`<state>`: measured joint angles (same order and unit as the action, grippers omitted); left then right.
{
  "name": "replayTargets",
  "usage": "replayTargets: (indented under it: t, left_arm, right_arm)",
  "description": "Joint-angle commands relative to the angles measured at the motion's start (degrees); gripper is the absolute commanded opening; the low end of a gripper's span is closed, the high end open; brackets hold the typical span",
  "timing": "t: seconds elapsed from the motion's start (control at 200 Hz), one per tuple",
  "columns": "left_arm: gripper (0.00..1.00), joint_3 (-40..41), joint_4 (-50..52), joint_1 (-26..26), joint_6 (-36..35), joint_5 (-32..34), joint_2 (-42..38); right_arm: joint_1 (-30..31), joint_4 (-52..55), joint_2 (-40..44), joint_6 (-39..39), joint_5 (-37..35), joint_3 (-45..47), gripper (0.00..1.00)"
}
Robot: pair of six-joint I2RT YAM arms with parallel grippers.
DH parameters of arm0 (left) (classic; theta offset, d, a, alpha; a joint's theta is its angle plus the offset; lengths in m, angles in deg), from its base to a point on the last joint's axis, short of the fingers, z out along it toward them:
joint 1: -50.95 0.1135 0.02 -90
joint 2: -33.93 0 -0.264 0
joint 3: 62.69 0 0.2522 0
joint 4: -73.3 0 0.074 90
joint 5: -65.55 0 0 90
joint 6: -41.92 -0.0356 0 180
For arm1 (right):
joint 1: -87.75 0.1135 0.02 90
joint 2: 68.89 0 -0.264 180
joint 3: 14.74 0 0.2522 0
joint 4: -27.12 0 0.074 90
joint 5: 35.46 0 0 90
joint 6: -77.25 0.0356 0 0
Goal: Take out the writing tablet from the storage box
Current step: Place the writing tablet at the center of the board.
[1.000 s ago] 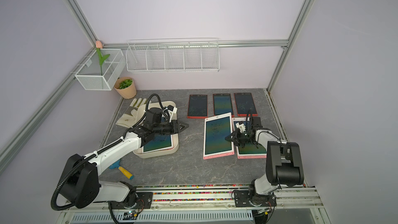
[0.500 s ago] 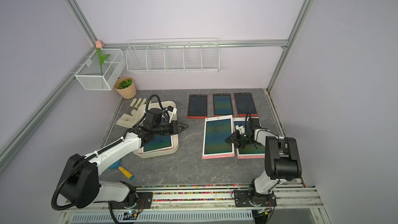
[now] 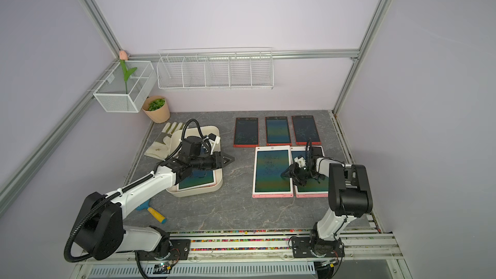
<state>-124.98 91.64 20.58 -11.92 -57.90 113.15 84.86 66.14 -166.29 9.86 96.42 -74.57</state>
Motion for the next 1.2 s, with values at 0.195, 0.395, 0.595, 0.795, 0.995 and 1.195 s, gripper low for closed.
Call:
replayTargets:
  t: [0.195,0.395,0.595,0.795,0.995,1.195]
  left_arm:
    - [0.41,1.51,-1.58,0.31,-0.17,-0.91,-0.69]
    - [0.41,3.64,-2.91,0.33,0.68,-1.29,-1.00]
    - [0.41,7.29,-4.21,-0.25,1.25,-1.97,-1.25]
    - [0.41,8.32,-4.58,-1.08,1.81,-1.88,-2.59]
    - [0.41,8.19,-1.81,-1.09,1.09,-0.96,-5.59]
    - [0.42,5.08,13.97,-0.90,-3.81,9.89,-13.05]
  right_arm:
    - [-0.18,3.30,-1.32,-0.97,-5.41,-0.73,0.55]
    - [-0.18,3.29,-3.13,-0.77,-6.11,-1.94,0.56]
    - [1.01,6.19,-2.76,-0.55,-11.23,-4.78,0.56]
    - [2.48,8.58,-4.41,0.17,-13.63,-9.09,0.56]
    - [4.67,11.75,-4.71,0.10,-18.60,-12.47,0.56]
    - [9.07,20.70,1.62,-0.74,-27.86,-19.49,0.55]
